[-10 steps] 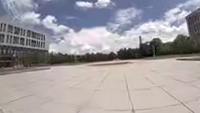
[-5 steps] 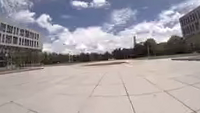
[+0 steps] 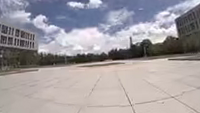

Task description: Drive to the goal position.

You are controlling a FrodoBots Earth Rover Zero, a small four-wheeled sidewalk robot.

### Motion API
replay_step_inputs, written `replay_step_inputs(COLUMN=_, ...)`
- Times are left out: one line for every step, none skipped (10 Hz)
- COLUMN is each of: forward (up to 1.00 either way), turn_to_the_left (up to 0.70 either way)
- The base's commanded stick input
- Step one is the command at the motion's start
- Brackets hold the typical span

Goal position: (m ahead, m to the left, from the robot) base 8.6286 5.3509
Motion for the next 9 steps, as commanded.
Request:
replay_step_inputs(forward=0.7, turn_to_the_left=-0.12)
replay_step_inputs(forward=0.7, turn_to_the_left=-0.35)
replay_step_inputs(forward=0.7, turn_to_the_left=-0.35)
replay_step_inputs(forward=0.7, turn_to_the_left=-0.35)
replay_step_inputs(forward=0.7, turn_to_the_left=-0.35)
replay_step_inputs(forward=0.7, turn_to_the_left=-0.35)
replay_step_inputs(forward=0.7, turn_to_the_left=-0.35)
replay_step_inputs(forward=0.7, turn_to_the_left=-0.35)
replay_step_inputs(forward=0.7, turn_to_the_left=-0.18)
